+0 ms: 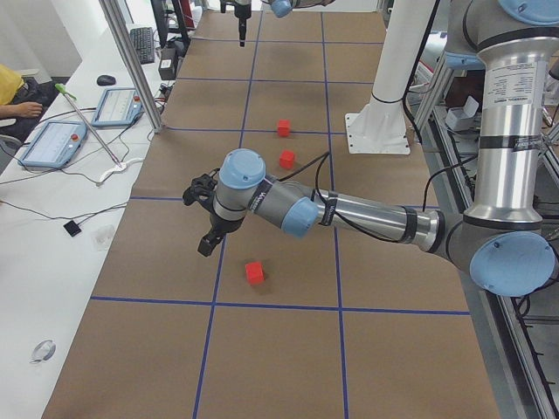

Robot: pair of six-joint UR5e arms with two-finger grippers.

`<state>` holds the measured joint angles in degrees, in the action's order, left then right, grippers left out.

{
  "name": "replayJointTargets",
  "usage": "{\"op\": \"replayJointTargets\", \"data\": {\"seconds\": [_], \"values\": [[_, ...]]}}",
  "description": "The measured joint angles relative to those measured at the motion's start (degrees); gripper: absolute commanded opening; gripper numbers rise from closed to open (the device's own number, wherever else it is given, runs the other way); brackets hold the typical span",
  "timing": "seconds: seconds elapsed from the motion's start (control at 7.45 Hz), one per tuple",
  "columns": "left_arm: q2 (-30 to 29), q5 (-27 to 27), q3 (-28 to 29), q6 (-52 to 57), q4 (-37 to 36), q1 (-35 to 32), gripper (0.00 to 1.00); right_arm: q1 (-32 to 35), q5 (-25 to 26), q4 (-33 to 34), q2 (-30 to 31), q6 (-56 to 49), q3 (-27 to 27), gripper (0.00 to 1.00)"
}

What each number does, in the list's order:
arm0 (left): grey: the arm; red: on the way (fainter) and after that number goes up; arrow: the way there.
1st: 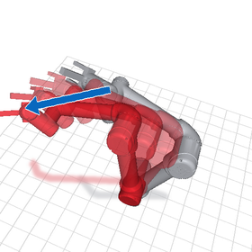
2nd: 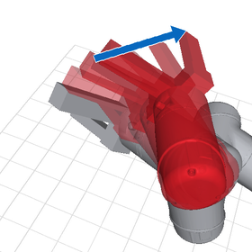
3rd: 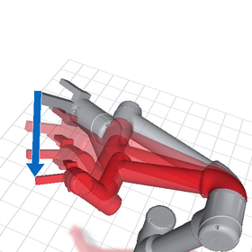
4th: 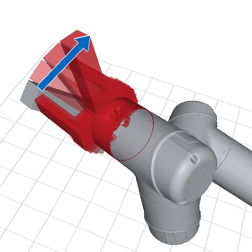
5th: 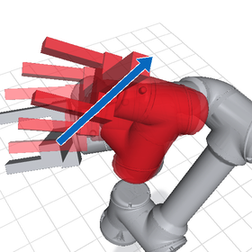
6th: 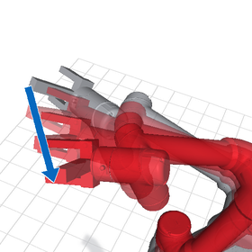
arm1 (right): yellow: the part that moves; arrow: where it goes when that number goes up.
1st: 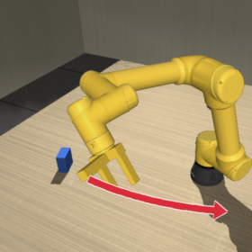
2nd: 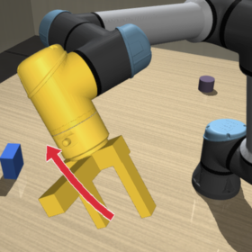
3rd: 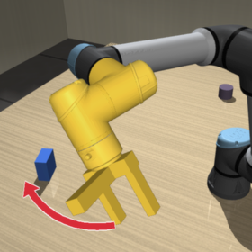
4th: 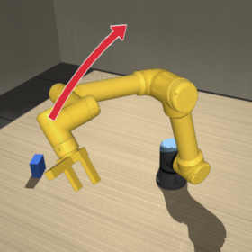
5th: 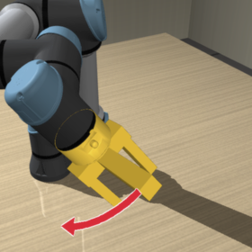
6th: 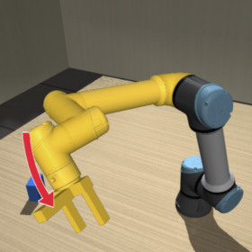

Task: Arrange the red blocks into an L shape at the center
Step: 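Release the cube at center and withdraw the right arm, then reach the left gripper to the middle red cube and grasp it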

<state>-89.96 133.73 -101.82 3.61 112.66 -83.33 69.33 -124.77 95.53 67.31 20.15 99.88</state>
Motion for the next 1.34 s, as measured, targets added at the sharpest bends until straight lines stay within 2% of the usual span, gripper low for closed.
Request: {"op": "replayJointTargets", "data": {"seconds": [0.4, 0.67, 0.94, 1.07, 1.34], "values": [[-4.26, -0.22, -0.86, -14.44, 3.93, 12.6, 1.0, 11.12, -2.77, -0.56, 11.69, -16.92, -1.48, 0.99], [-7.87, -0.94, -3.11, -26.21, 3.97, 21.64, 1.0, 15.85, -2.87, -1.33, 18.79, -21.4, -1.58, 0.99], [-12.18, -2.99, -4.31, -36.41, 3.4, 31.31, 1.0, 17.87, -2.59, -4.61, 23.76, -22.43, -2.18, 0.99], [-14.7, -5.59, -4.38, -40.5, 1.95, 36.23, 1.0, 18.39, -2.51, -6.39, 25.04, -22.38, -2.79, 0.99], [-21.44, -11.93, -4.2, -48.53, -7.06, 44.16, 1.0, 18.76, -2.63, -7.78, 25.88, -22.14, -3.29, 0.99]]}}
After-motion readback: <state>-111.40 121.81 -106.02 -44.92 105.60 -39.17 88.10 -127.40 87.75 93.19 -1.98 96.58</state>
